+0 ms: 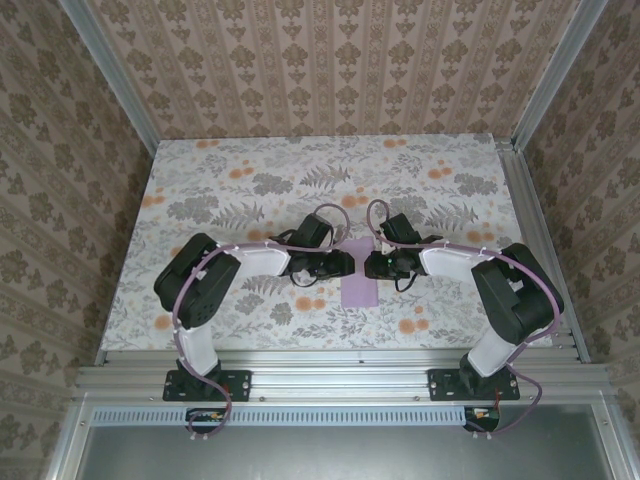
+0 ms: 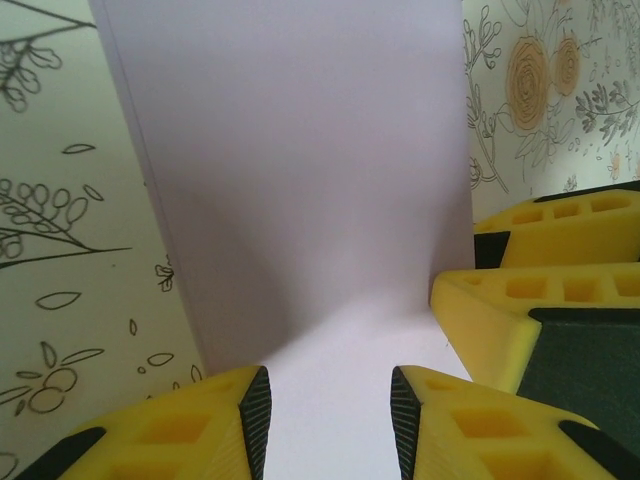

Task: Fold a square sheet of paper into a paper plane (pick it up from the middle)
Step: Hold the square sheet of paper at the center of the table, then fold the square sheet of paper in half at the center of the table.

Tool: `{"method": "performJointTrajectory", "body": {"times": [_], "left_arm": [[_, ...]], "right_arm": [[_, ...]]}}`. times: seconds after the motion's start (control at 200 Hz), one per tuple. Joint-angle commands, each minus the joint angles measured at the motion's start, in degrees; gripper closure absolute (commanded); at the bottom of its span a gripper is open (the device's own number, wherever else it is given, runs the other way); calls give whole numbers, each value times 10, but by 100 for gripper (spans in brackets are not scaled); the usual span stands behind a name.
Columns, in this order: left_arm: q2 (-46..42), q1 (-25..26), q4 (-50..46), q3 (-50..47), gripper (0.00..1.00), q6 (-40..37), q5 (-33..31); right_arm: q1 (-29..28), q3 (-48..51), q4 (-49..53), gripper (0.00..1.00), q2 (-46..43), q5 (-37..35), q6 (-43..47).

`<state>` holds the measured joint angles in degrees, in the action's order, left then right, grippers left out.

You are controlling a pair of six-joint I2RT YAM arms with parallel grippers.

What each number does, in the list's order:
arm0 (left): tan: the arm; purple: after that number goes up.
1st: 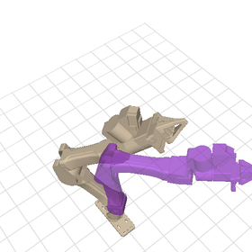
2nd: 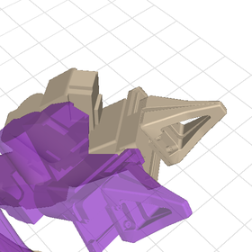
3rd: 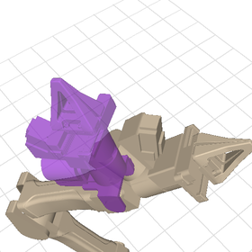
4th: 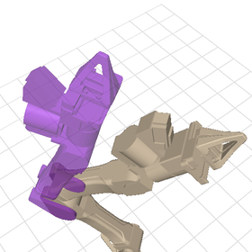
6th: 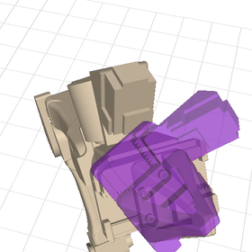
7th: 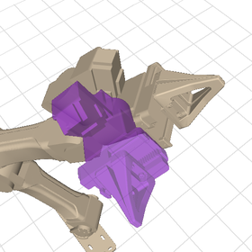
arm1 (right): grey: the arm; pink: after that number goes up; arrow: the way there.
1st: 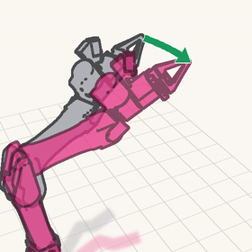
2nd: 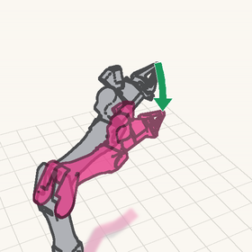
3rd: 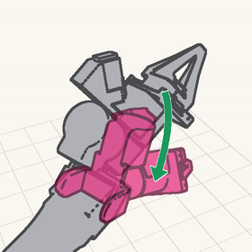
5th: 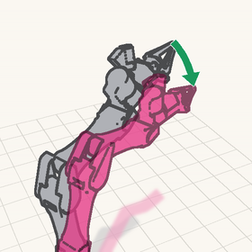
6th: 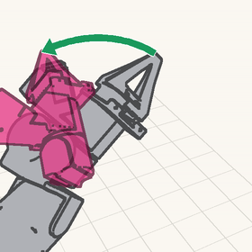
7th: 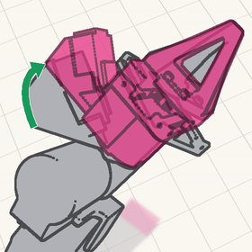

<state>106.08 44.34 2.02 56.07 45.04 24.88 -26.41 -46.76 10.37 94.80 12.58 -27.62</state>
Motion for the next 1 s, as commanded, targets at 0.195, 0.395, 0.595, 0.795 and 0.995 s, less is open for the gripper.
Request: {"method": "performJointTrajectory", "body": {"times": [0.195,0.395,0.595,0.795,0.995], "left_arm": [[25,5,-11,11,65,-1,-6],[36,8,-61,11,72,-24,-34],[46,11,-107,12,71,-48,-68],[63,13,-115,14,72,-55,-78],[74,16,-141,23,74,-67,-101]], "right_arm": [[-9,18,-3,69,19,-4,-8],[-9,18,-3,69,20,-4,-7],[-9,20,2,69,12,-8,-7],[-6,12,30,62,-19,-23,0],[4,11,53,59,-60,-27,2]]}}
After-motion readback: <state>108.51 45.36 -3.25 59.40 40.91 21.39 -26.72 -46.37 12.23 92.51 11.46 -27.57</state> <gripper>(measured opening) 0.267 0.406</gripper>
